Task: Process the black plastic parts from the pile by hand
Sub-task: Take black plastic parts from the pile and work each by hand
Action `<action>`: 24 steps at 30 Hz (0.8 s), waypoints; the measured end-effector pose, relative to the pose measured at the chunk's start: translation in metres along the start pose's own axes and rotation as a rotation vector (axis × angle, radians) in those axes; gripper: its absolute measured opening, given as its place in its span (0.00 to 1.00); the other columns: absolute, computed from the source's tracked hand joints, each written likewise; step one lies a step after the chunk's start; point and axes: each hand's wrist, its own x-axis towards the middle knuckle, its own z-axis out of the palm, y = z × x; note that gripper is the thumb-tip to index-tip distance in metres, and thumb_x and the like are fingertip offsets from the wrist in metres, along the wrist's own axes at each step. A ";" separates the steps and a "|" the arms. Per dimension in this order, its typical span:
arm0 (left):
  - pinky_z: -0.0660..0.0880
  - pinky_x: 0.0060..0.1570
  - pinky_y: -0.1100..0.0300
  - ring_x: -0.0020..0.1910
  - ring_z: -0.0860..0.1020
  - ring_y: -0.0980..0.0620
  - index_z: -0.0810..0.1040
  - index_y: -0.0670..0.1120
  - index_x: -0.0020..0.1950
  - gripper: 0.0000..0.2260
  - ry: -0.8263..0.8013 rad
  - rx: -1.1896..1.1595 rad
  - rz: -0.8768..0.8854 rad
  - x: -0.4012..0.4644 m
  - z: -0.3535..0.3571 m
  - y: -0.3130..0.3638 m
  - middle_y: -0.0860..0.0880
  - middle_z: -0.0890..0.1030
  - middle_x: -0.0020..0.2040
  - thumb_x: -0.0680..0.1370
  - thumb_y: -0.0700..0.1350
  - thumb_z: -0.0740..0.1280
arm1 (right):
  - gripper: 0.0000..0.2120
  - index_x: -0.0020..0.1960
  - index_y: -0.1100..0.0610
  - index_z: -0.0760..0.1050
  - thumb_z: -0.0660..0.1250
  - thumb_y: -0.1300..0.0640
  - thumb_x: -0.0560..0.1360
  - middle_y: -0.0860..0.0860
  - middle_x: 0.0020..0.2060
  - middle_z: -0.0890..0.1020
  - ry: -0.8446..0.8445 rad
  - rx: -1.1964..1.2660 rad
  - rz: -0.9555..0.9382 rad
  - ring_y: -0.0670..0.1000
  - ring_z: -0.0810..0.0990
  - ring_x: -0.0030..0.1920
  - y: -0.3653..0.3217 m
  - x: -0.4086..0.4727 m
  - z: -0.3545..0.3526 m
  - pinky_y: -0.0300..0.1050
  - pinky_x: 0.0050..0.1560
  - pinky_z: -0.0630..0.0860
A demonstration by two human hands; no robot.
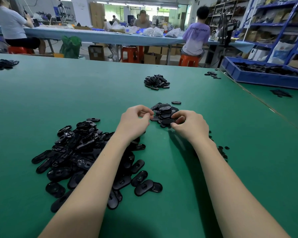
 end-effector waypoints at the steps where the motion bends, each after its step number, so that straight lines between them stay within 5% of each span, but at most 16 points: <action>1: 0.75 0.33 0.68 0.42 0.84 0.53 0.82 0.54 0.45 0.11 -0.010 0.004 0.002 0.001 -0.001 0.000 0.56 0.86 0.42 0.79 0.41 0.62 | 0.09 0.50 0.39 0.80 0.73 0.50 0.72 0.39 0.43 0.83 0.000 -0.021 0.007 0.47 0.79 0.47 -0.001 0.002 0.002 0.41 0.45 0.69; 7: 0.76 0.43 0.61 0.40 0.82 0.58 0.82 0.53 0.46 0.14 -0.033 0.030 -0.009 0.006 -0.007 -0.005 0.58 0.86 0.42 0.80 0.40 0.59 | 0.09 0.51 0.41 0.79 0.72 0.51 0.73 0.39 0.44 0.83 0.002 -0.045 0.012 0.49 0.80 0.48 0.002 -0.002 0.004 0.42 0.45 0.69; 12: 0.70 0.39 0.76 0.39 0.79 0.64 0.82 0.54 0.46 0.08 -0.023 0.286 0.074 0.005 -0.008 -0.010 0.58 0.84 0.43 0.77 0.42 0.66 | 0.07 0.49 0.42 0.80 0.71 0.51 0.72 0.38 0.41 0.83 0.019 -0.032 -0.017 0.47 0.78 0.44 0.000 -0.015 0.002 0.39 0.37 0.66; 17: 0.78 0.56 0.56 0.47 0.79 0.55 0.80 0.58 0.48 0.08 -0.157 0.525 0.061 0.003 -0.006 -0.015 0.59 0.81 0.47 0.73 0.45 0.71 | 0.03 0.46 0.43 0.80 0.70 0.49 0.74 0.37 0.40 0.82 -0.018 -0.010 -0.015 0.43 0.77 0.38 0.007 -0.028 0.000 0.36 0.34 0.65; 24: 0.79 0.55 0.54 0.48 0.81 0.52 0.79 0.55 0.47 0.12 -0.163 0.596 0.065 0.000 -0.006 -0.012 0.55 0.81 0.45 0.72 0.38 0.70 | 0.04 0.41 0.43 0.82 0.69 0.48 0.74 0.36 0.35 0.82 -0.019 0.128 -0.037 0.37 0.77 0.38 0.001 -0.031 -0.016 0.38 0.33 0.67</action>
